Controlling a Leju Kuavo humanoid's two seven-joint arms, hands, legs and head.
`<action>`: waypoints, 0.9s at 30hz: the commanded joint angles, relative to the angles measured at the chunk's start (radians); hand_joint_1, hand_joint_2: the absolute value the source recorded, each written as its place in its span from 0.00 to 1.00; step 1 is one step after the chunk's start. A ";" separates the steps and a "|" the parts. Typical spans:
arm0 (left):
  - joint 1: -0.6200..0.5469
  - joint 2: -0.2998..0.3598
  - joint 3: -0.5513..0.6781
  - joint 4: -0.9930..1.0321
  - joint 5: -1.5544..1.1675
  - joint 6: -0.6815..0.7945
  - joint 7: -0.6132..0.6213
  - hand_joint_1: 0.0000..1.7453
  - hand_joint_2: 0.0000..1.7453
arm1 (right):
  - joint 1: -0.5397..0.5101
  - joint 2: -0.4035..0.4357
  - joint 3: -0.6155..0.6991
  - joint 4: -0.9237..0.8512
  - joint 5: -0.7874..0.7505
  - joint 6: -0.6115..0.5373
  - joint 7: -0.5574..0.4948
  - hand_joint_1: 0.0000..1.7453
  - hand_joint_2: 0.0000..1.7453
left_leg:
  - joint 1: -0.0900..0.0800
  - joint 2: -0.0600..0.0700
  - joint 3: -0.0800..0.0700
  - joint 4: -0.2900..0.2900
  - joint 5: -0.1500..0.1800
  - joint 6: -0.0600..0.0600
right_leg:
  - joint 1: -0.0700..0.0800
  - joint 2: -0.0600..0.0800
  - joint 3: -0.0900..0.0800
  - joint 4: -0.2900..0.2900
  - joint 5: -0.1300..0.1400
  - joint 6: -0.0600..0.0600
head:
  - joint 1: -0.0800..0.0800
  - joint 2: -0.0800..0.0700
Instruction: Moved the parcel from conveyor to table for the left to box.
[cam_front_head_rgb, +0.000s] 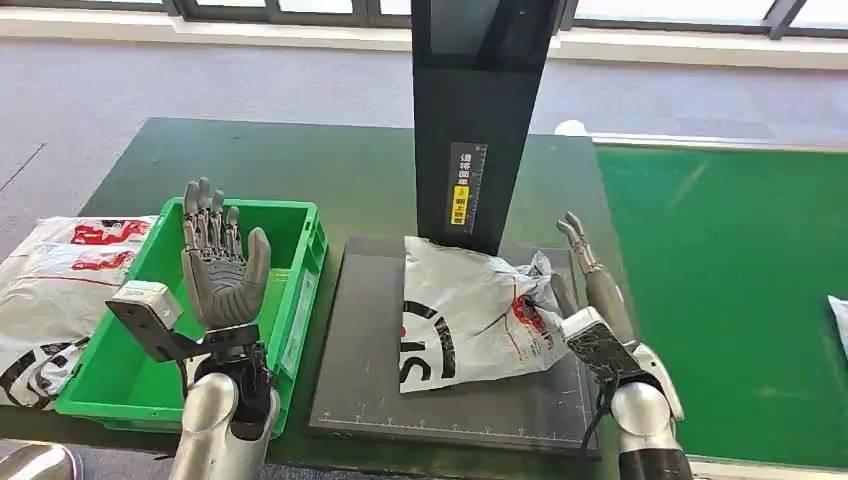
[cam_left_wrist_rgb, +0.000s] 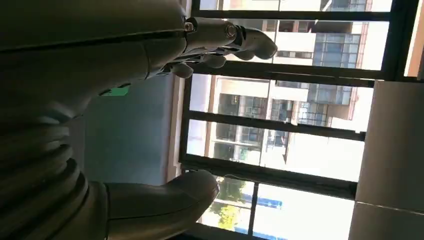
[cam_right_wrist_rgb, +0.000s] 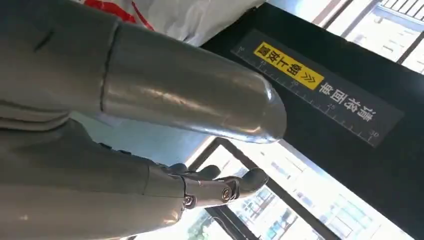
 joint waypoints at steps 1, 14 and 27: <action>-0.039 -0.015 -0.014 0.061 -0.032 -0.001 0.003 0.00 1.00 | 0.025 0.063 -0.100 -0.133 -0.218 0.068 -0.091 0.00 0.00 | 0.000 -0.002 0.001 -0.001 0.000 0.000 | 0.000 -0.003 0.002 -0.001 -0.001 -0.001 | 0.000 0.000; -0.247 0.060 -0.319 0.289 -0.490 -0.099 0.084 0.00 1.00 | 0.044 0.078 -0.080 -0.272 -0.239 -0.377 -0.114 0.00 1.00 | 0.000 -0.003 0.000 -0.001 0.001 0.000 | 0.000 -0.004 0.000 -0.001 0.000 -0.001 | 0.000 0.000; -0.428 -0.036 -0.437 0.725 -0.635 -0.091 0.123 0.00 1.00 | 0.051 0.108 -0.135 -0.243 -0.216 -0.372 -0.114 0.00 1.00 | 0.000 0.000 0.003 -0.001 0.001 0.000 | 0.000 -0.001 0.003 -0.002 0.001 -0.001 | 0.000 0.000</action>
